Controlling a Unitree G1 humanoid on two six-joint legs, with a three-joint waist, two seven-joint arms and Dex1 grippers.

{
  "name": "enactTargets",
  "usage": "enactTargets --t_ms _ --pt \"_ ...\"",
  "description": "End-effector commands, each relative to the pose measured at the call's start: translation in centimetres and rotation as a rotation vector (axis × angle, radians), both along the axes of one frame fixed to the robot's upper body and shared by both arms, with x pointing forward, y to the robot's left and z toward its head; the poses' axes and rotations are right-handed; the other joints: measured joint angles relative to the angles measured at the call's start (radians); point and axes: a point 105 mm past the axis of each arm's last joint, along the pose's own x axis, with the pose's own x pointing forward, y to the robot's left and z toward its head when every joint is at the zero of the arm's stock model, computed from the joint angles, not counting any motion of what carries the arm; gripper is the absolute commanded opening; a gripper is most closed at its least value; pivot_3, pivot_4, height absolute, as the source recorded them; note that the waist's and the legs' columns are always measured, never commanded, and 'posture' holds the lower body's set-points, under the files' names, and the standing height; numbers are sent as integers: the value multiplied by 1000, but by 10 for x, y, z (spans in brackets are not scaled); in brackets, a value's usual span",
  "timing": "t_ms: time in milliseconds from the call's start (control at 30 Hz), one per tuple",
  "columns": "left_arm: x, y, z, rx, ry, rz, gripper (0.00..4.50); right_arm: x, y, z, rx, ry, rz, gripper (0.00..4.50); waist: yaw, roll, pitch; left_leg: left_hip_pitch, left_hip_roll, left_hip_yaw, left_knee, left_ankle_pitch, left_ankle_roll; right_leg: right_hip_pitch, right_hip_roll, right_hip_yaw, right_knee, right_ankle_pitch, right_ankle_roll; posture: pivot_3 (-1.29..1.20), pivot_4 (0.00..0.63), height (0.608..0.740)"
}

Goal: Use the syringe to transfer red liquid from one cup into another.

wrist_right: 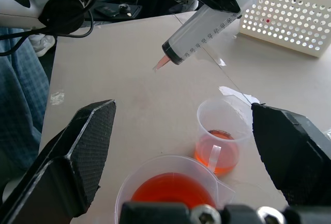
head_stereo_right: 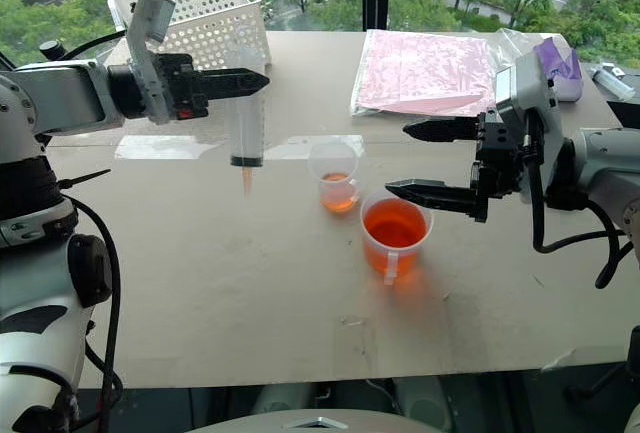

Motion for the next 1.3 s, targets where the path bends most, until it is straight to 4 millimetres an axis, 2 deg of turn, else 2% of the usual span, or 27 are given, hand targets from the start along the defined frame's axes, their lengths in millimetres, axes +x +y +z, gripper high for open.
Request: enactTargets --t_ms 33,167,233,333,533,633,667,767,867,933,1067,1167,1300 --pt "-17 -9 19 -53 -75 -121 1403 0 1 12 23 -61 -3 4500 1 0 0 0 0 0 0 0 0 0 0 0 0 0 0 0 150 740" --pt "-18 -25 32 -79 -255 -147 1403 6 -1 20 65 -83 -40 4500 3 0 0 0 0 0 0 0 0 0 0 0 0 0 0 0 150 740" --pt "-21 -38 29 -55 -285 -207 1403 11 -5 27 112 -83 -79 4500 2 0 0 0 0 0 0 0 0 0 -1 0 0 0 0 0 150 740" --pt "-30 -62 42 -111 -479 -286 1403 13 -14 45 189 -110 -115 4500 3 0 0 0 0 0 0 0 0 0 0 0 1 0 0 0 150 740" --pt "-48 -109 31 -141 -663 -438 1403 11 -44 94 381 -201 -224 4500 3 0 0 -1 0 1 0 0 0 1 0 0 1 0 0 0 150 740" --pt "-50 -130 8 -113 -716 -483 1403 12 -51 107 444 -231 -284 4500 2 0 0 -1 0 1 -1 0 0 1 0 0 1 0 0 0 150 740" --pt "-51 -136 -2 -71 -749 -494 1403 12 -50 108 445 -233 -293 4500 1 0 -1 -1 0 1 -1 0 0 1 0 0 1 0 0 0 150 740" --pt "-55 -148 -20 -106 -716 -539 1403 7 -36 93 385 -205 -267 4500 0 1 -1 0 0 2 -2 0 0 1 0 1 1 0 0 0 150 740" --pt "-58 -161 -40 -51 -749 -558 1403 4 -23 68 301 -155 -254 4500 2 1 -1 -1 0 1 -2 0 0 1 0 1 1 0 0 0 150 740" --pt "-57 -165 -47 -30 -757 -547 1403 2 -17 59 253 -147 -250 4500 4 1 -1 -1 0 2 -2 0 0 1 0 1 1 0 0 0 150 740" --pt "-56 -172 -50 -21 -760 -522 1403 -3 -10 54 227 -136 -225 4500 15 1 -1 -1 0 1 -1 0 1 1 0 0 0 0 0 0 150 740" --pt "-61 -172 -48 -29 -770 -533 1403 -6 -12 58 254 -129 -219 4500 24 1 -1 -1 0 1 -1 0 1 1 0 0 0 0 0 0 150 740" --pt "-69 -166 -33 -124 -744 -547 1403 -6 -14 60 274 -121 -216 4500 24 1 -1 -1 0 1 -1 0 1 1 0 0 0 0 0 0 150 740"
